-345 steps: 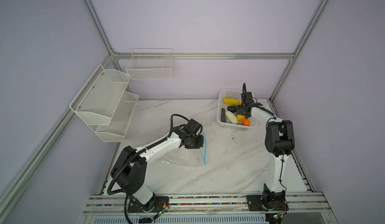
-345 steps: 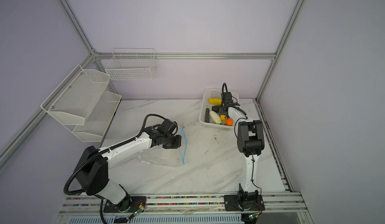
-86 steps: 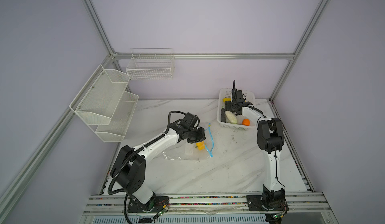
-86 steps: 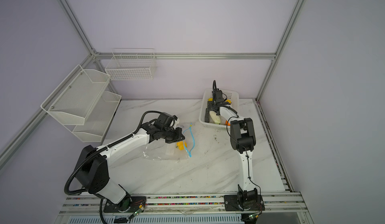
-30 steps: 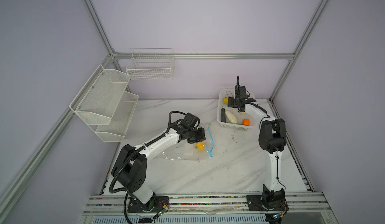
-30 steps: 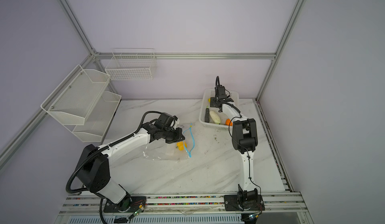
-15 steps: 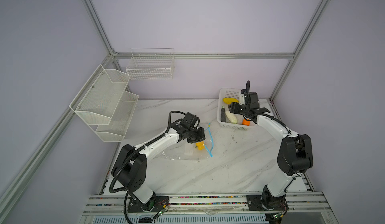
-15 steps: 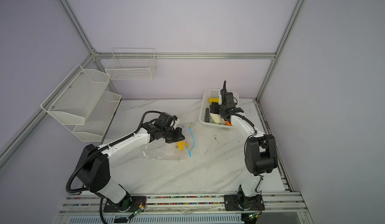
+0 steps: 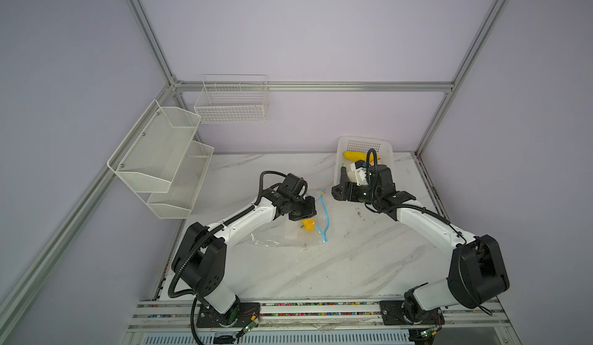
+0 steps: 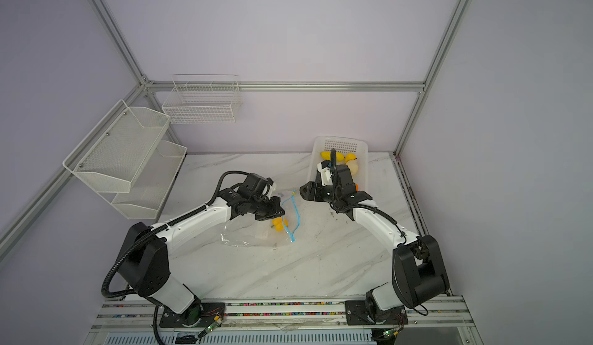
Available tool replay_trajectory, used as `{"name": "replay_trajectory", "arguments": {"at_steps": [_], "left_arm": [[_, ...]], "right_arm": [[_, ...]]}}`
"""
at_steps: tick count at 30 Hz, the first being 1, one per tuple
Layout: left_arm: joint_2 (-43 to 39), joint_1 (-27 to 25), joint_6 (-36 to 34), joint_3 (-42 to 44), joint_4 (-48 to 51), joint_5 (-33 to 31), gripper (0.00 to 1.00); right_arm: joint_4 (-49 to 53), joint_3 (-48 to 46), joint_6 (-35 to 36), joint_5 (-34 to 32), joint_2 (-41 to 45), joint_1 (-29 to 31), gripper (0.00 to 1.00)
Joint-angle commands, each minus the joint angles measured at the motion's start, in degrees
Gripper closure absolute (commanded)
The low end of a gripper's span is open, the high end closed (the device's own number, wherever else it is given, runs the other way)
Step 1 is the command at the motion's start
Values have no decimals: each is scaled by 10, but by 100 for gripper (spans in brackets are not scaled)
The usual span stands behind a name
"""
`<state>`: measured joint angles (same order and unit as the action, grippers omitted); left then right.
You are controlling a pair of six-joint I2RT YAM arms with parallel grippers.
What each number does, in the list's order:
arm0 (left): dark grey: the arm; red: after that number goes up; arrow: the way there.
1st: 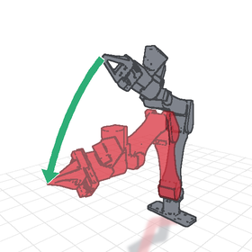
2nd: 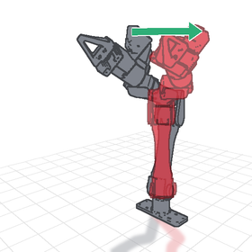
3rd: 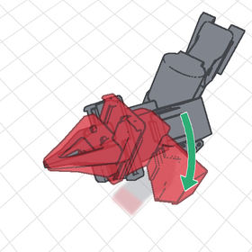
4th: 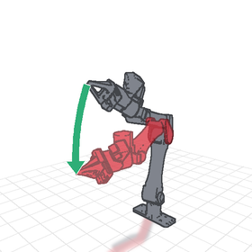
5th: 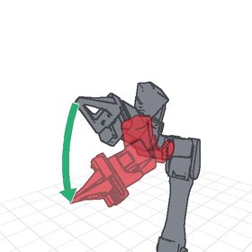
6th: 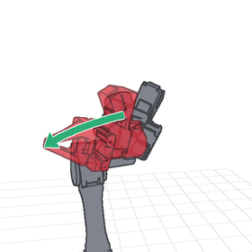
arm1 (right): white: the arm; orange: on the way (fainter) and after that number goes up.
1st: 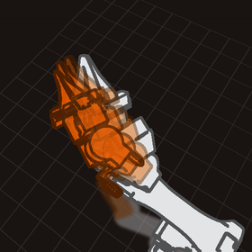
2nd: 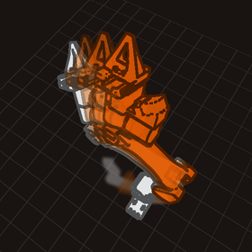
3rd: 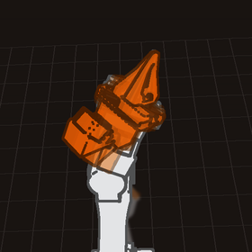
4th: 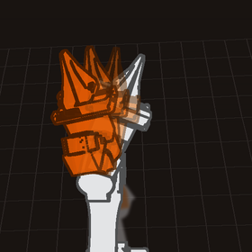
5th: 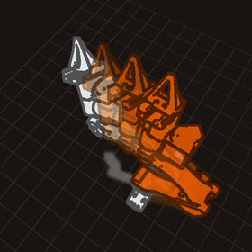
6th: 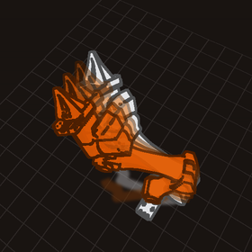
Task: Place the food in the zip-top bag and seal the zipper
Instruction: 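Carry the black avocado with the right gripper to the bag mouth, then lower the black avocado into the bag opening and open the right gripper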
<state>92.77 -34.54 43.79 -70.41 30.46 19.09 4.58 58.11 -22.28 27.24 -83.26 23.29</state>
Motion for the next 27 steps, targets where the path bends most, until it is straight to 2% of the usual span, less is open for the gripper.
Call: {"name": "replay_trajectory", "arguments": {"at_steps": [1, 7, 13, 27], "left_arm": [[-18, 2, -4, -41, -15, 0, 100], [-21, 2, -1, -44, -15, -2, 100], [-25, 2, 1, -49, -14, 1, 100], [-50, 2, 7, -46, -14, 2, 100]], "right_arm": [[-36, -24, -36, 39, 24, 18, 35], [-63, -60, -67, 56, 31, 48, 35], [-99, -78, -84, 59, 2, 76, 35], [-114, -84, -80, 56, -34, 88, 35]]}}
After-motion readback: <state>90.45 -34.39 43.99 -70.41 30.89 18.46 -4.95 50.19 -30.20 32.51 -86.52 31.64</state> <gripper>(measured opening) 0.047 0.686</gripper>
